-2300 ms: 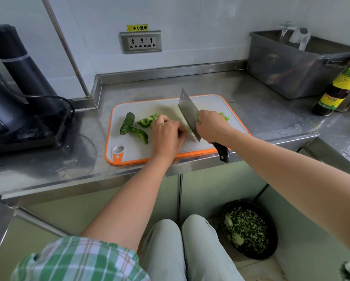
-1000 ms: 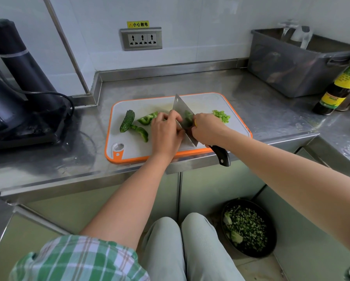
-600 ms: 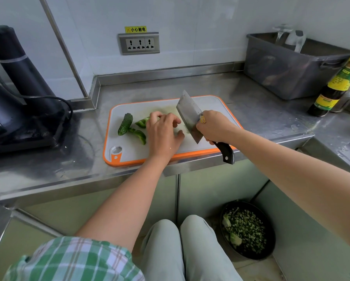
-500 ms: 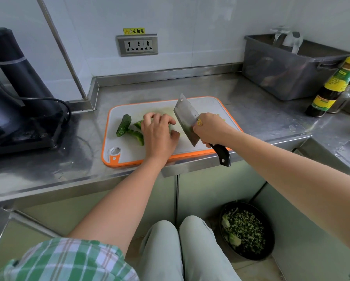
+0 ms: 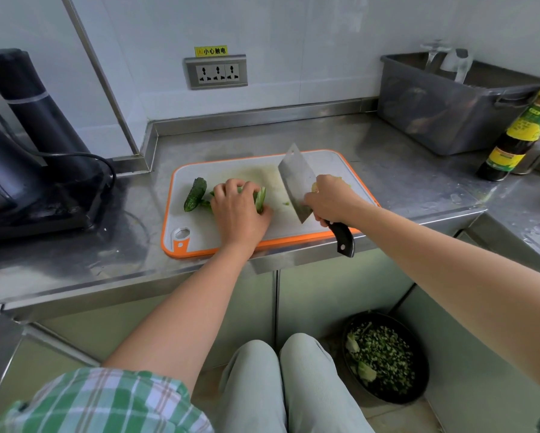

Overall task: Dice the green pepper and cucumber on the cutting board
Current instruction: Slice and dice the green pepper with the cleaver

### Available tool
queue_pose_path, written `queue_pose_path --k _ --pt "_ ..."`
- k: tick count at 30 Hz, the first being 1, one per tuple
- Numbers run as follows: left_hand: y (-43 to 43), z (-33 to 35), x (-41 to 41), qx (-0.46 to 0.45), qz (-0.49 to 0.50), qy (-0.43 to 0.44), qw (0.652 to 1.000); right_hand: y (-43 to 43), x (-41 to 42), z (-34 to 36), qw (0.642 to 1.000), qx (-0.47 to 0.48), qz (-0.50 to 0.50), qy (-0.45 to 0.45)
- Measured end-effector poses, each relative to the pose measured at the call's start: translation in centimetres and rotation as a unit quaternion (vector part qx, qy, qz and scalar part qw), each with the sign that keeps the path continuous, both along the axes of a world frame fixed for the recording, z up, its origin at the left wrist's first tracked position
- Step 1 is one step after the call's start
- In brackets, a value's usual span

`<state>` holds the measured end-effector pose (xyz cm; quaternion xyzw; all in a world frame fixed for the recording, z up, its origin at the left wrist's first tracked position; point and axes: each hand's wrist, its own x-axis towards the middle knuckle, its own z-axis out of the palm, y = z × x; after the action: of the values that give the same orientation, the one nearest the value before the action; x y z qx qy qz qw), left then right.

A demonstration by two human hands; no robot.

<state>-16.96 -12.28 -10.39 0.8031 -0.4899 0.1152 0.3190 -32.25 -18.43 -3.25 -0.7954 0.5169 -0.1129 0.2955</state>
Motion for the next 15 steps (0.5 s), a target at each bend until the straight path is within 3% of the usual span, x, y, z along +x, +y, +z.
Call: queue_pose_path --k 7,15 --pt "0.0 -0.2 0.3 -0.007 -0.025 0.011 1.0 0.7 0.7 -1.1 0.999 0.012 0.031 0.016" --pt "-0.4 0.1 -0.4 -0.017 -0.039 0.05 0.998 -3.2 -3.2 -0.4 0.997 -0.007 -0.073 0.036"
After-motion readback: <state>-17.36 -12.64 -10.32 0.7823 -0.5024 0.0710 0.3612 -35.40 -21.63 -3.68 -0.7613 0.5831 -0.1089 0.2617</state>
